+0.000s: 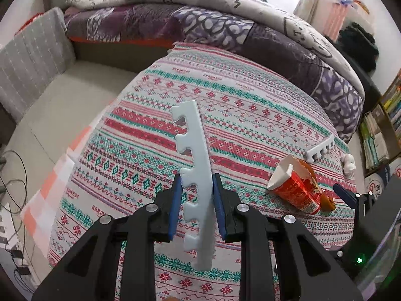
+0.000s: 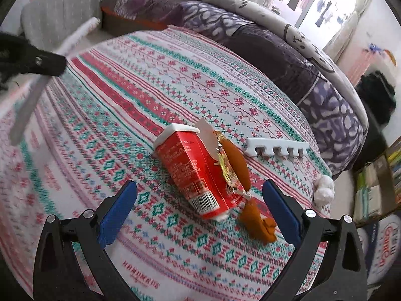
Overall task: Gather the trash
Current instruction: 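Grasp the red snack cup with the right tool while the left holds the white strip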
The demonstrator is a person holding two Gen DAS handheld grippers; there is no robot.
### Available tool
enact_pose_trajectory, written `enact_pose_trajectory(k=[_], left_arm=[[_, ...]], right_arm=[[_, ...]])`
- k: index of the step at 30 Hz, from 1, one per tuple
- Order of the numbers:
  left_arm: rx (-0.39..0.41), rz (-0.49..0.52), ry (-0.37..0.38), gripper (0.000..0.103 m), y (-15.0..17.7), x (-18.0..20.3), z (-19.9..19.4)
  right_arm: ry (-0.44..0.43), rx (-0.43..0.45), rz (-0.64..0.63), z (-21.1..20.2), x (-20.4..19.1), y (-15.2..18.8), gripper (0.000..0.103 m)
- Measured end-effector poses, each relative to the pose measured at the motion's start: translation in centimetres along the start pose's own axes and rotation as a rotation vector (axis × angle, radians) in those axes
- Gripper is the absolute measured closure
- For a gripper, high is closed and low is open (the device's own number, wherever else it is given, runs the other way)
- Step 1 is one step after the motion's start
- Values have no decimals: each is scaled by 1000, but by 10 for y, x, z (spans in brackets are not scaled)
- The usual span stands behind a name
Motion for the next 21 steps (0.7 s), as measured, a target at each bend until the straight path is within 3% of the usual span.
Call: enact_pose_trajectory(k=[5,7,12,21], left_arm=[[-15,-27,-10,78,-2,-13,8],[-25,-38,-13,78,-3,-17,11],[-37,-55,-17,78,-4,-19,17],[18,-30,2,78,-3,-4,3]], right_arm=[[20,-12,26,16,3,-5,12],[-25,-28,43,26,2,-5,42],[-102,27,121,18,8,-7,64],[-205,149,319,-27,29,-7,65]])
Point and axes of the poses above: each gripper's, at about its wrist camera, not at the fingertips, and z roughly the way its jaws point, x to its right, y to its underside, the point moved 1 cm from there along z, roughly the way its jaws point, and after that the axes turned 15 degrees about -z, right-handed, at the moved point
